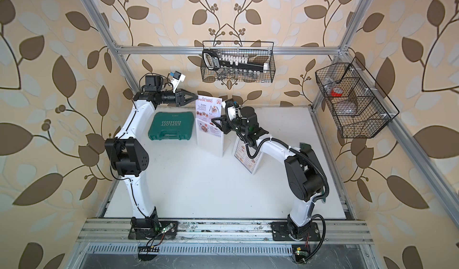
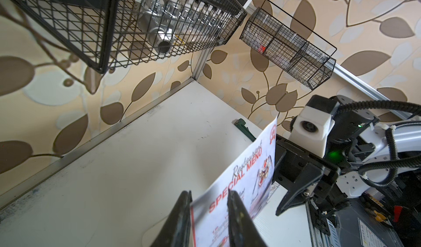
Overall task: Insert the menus into the narrow rack
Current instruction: Insert the menu into the narrow rack.
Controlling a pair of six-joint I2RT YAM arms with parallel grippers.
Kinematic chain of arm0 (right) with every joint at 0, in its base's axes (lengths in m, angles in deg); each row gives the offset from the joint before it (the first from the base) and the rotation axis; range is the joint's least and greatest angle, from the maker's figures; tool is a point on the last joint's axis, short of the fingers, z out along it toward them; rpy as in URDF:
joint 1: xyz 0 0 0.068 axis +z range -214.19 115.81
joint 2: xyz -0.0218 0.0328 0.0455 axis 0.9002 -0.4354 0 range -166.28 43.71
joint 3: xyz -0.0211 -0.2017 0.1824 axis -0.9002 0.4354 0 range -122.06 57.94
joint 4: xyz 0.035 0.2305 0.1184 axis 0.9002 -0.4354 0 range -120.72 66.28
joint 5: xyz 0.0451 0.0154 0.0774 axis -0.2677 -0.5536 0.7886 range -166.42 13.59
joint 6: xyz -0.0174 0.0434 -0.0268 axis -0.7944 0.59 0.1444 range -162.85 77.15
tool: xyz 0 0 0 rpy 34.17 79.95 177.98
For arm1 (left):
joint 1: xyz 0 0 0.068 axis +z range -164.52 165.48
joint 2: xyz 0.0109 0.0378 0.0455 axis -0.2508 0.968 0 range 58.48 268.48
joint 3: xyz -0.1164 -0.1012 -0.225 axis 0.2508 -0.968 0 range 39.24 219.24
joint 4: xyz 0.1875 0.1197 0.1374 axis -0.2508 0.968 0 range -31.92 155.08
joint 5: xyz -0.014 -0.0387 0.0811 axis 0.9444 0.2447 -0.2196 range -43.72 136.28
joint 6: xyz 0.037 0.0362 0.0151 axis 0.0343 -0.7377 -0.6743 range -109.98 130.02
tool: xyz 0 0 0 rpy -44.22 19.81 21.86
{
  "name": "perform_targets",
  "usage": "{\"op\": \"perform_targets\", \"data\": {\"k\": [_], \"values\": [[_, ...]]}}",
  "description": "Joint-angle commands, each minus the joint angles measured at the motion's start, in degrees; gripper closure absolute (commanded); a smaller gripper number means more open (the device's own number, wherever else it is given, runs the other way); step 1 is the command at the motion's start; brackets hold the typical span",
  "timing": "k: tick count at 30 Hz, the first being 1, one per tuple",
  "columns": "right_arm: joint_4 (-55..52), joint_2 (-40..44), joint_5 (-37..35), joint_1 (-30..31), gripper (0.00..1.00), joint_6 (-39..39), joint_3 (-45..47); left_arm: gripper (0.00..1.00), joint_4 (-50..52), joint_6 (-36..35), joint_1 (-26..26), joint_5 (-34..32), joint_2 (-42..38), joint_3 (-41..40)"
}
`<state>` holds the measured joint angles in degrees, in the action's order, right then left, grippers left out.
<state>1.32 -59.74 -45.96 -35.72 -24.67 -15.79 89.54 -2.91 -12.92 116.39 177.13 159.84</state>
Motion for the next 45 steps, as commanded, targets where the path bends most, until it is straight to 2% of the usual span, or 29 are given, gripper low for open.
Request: {"op": "perform_targets", "data": {"k": [1, 11, 14, 18, 22, 39, 45], "values": [[0.45, 2.34, -1.12, -0.47, 0.69, 0.44, -0.94, 0.70, -0.95, -0.47, 0.59, 1.50, -3.95, -0.20], [-2.55, 0.20, -0.31, -2.47, 0.70, 0.07, -7.18, 0.70, -1.53, -0.34, 0.53, 2.23, -3.87, -0.73], [-3.37, -0.56, -0.14, -2.61, 0.76, -0.09, -8.49, 0.70, -1.57, -0.42, 0.58, 2.22, -3.87, -0.84], [-3.36, -0.54, -0.48, -2.74, 0.92, 0.24, -8.47, 0.71, -1.58, -0.52, 0.51, 2.23, -3.95, -0.83], [-3.50, 0.14, -0.50, -2.77, 0.97, 0.12, -7.93, 0.71, -1.73, -0.56, 0.54, 2.24, -4.08, -0.89], [-1.44, 4.26, -1.57, -2.73, 1.00, 0.09, -1.01, 0.71, -2.08, -0.53, 0.50, 2.76, -4.65, -1.42], [2.50, 4.93, -3.79, -2.73, 1.00, 1.27, 0.94, 0.70, -2.28, -0.41, 0.54, 2.75, -4.57, -1.50]]}}
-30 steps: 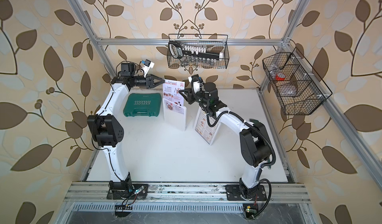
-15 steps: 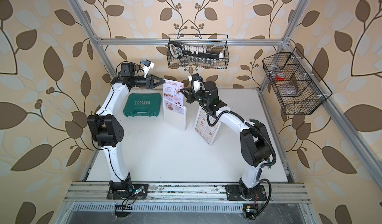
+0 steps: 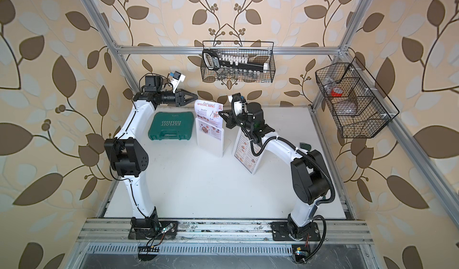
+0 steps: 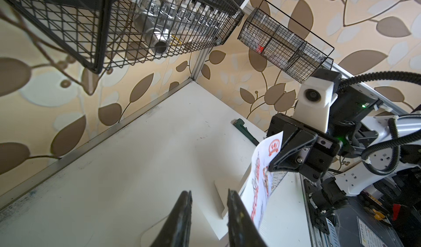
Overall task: Insert the menus into the narrow rack
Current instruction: Insert the menu into the narrow rack.
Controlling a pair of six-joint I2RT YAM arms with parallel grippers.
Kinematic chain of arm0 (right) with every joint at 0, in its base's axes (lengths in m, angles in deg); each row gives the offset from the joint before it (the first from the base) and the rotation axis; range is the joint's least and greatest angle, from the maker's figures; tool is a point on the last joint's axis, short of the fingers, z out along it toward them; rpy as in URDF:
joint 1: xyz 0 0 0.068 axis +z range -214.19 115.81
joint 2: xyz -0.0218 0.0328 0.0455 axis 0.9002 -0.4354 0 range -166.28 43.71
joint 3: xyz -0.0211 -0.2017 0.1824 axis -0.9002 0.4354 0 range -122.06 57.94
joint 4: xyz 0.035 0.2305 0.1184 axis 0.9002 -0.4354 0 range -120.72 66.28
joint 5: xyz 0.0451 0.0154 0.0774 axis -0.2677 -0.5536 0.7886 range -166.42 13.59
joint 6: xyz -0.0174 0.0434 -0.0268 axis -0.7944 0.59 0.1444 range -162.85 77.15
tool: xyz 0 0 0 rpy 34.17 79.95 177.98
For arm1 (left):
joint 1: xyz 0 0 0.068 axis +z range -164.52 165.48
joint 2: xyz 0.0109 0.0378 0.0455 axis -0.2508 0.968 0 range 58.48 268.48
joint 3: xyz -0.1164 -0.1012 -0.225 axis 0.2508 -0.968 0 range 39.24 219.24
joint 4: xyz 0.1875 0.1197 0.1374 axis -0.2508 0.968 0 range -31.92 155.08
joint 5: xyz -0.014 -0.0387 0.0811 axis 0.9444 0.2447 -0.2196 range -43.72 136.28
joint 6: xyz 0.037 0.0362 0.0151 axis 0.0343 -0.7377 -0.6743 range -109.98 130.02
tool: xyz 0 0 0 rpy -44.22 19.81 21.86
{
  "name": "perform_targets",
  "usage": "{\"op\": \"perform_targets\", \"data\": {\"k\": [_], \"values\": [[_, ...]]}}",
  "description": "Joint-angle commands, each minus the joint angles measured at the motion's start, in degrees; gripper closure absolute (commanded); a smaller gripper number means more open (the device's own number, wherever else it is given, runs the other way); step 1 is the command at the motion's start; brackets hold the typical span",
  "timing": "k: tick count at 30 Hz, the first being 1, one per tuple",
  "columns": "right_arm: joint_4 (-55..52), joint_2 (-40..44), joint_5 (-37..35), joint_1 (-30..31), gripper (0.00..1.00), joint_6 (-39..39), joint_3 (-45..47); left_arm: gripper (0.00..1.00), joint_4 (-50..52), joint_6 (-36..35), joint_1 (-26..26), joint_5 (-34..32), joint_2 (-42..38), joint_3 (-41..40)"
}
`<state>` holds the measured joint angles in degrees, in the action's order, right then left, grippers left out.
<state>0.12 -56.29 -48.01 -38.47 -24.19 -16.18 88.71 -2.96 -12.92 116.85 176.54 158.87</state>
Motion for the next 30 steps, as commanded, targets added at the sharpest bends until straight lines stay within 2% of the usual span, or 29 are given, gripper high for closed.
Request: {"op": "perform_targets", "data": {"k": [1, 20, 30], "values": [[4.59, 1.41, -2.01, 0.07, 1.00, 1.14, 1.56, 0.70, -1.37, -0.26, 0.56, 2.21, -3.91, -0.54], [8.62, 2.05, -6.61, 3.71, 1.00, 1.03, 8.89, 0.69, -1.36, -0.49, 0.59, 2.11, -4.66, -0.54], [6.15, 3.15, -7.75, 3.54, 0.73, -0.48, 6.80, 0.69, -2.55, 0.91, 0.54, 2.89, -4.60, -0.59]]}}
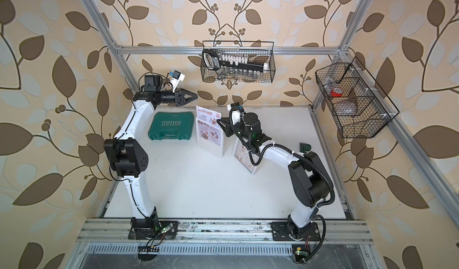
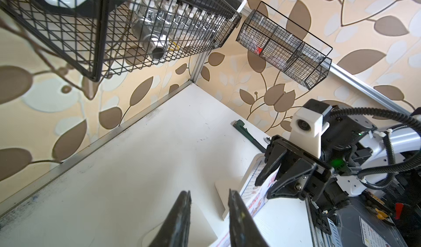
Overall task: Insert the menus into the narrow rack
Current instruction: Insert the menu into the narrow rack.
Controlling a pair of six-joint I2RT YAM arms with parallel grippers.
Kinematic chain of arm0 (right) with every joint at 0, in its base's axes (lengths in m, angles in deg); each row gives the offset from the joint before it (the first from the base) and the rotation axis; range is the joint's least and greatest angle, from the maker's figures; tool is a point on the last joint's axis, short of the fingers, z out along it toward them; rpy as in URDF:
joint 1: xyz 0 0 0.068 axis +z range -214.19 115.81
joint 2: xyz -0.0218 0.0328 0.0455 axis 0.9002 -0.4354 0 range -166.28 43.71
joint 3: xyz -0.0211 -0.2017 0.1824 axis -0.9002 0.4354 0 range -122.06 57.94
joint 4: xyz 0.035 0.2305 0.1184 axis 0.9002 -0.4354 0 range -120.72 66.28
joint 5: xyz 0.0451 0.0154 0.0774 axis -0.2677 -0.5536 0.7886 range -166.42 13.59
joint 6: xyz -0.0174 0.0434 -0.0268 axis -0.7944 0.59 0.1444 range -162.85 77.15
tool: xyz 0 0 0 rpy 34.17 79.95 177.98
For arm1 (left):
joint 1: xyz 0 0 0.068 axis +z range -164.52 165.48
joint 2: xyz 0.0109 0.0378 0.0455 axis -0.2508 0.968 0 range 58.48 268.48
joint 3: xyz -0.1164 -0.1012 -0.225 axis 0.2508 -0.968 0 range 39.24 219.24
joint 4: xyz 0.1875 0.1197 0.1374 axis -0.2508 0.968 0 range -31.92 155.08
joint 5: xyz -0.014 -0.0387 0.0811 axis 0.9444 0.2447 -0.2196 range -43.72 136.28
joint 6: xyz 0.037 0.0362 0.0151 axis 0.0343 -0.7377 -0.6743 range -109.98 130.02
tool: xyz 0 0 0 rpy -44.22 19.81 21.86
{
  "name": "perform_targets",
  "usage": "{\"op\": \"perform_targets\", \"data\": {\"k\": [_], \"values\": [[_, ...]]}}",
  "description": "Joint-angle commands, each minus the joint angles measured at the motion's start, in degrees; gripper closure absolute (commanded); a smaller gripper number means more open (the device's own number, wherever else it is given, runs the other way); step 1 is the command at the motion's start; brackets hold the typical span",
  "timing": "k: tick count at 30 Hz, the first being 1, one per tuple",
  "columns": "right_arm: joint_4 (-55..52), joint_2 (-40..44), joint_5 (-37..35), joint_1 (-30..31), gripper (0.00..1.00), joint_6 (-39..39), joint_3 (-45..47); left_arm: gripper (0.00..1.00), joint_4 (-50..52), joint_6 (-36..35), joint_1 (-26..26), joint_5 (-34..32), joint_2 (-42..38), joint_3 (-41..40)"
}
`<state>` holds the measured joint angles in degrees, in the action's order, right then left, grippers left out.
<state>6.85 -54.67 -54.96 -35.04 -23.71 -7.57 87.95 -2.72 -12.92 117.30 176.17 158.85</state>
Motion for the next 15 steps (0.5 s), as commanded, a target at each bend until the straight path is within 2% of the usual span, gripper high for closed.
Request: {"op": "perform_targets", "data": {"k": [1, 4, 9, 15], "values": [[-0.81, 1.61, -0.97, 0.10, 0.72, -0.97, -2.16, 0.69, -1.83, 0.69, 0.57, 2.45, -4.22, -0.61], [-2.09, 1.32, -0.91, -0.12, 0.72, -1.35, -3.50, 0.69, -1.84, 0.69, 0.51, 2.43, -4.14, -0.61], [-2.88, 1.26, -0.71, -0.09, 0.78, -1.82, -4.32, 0.69, -1.98, 0.69, 0.51, 2.52, -4.20, -0.69], [-3.83, 0.96, -0.53, -0.06, 0.94, -2.04, -4.93, 0.69, -2.13, 0.87, 0.51, 2.63, -4.05, -0.70]]}}
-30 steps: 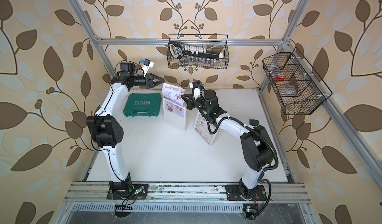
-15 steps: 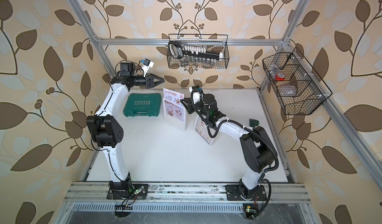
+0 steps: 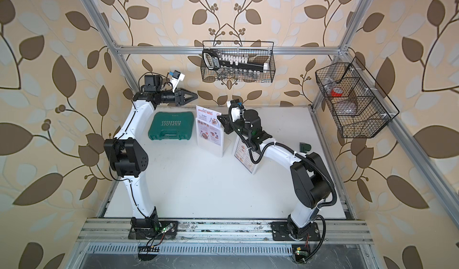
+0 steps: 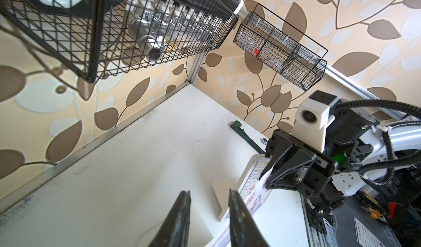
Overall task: Insert the menus into the narrow rack
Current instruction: Insert the menu into the narrow rack.
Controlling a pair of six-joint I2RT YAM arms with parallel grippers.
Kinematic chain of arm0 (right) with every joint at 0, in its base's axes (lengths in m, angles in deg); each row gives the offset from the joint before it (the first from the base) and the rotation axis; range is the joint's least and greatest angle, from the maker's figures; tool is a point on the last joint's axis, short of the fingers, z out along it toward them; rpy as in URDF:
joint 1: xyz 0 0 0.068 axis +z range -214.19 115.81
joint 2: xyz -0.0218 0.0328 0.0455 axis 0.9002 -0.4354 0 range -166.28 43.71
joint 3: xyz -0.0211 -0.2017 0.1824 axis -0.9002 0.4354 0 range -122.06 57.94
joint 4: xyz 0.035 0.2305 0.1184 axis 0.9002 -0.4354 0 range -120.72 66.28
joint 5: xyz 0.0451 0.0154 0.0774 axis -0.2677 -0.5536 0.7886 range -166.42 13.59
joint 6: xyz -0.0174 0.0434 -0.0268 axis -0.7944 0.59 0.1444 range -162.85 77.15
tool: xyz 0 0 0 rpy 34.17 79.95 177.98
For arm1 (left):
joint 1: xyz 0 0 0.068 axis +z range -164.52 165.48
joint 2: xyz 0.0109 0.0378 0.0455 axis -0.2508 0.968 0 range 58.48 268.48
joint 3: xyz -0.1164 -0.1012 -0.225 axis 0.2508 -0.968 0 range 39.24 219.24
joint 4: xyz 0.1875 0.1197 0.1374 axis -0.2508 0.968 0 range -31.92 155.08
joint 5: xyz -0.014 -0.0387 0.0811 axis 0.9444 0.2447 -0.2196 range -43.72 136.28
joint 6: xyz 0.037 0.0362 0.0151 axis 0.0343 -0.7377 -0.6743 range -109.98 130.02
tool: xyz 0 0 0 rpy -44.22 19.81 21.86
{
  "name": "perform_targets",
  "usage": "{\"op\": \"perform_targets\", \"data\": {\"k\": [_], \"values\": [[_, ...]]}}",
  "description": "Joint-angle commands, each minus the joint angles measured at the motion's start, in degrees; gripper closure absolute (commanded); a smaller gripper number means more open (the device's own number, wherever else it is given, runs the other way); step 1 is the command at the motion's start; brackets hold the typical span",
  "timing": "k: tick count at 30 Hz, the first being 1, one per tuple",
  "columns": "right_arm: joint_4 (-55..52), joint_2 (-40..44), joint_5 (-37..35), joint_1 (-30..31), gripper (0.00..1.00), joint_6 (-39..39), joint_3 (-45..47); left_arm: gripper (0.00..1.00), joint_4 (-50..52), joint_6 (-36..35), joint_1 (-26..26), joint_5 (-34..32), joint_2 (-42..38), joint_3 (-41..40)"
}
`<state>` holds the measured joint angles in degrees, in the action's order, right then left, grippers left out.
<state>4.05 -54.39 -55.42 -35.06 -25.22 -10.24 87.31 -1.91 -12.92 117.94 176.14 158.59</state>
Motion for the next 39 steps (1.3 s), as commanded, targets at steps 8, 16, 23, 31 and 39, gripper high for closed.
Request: {"op": "perform_targets", "data": {"k": [8, 16, 23, 31, 39], "values": [[-1.62, 1.40, 0.36, -0.07, 0.98, -0.53, 0.14, 0.69, -2.14, 0.72, 0.46, 2.34, -4.31, -0.52], [-0.64, 3.11, 0.67, 0.03, 0.97, 0.29, 3.81, 0.68, -2.43, 0.98, 0.39, 2.37, -4.36, -0.87], [-1.38, 4.07, -0.31, 0.30, 0.80, 0.00, 3.79, 0.68, -2.55, 1.01, 0.15, 2.43, -4.33, -0.96], [-5.79, 3.95, -2.21, 0.07, 0.71, -1.14, -1.26, 0.67, -3.47, 2.61, -0.35, 1.56, -4.12, -0.53], [-8.89, 7.60, -8.00, -0.29, 0.71, 1.58, 0.06, 0.68, -2.20, 7.69, -4.97, -12.19, -6.08, -1.51]]}}
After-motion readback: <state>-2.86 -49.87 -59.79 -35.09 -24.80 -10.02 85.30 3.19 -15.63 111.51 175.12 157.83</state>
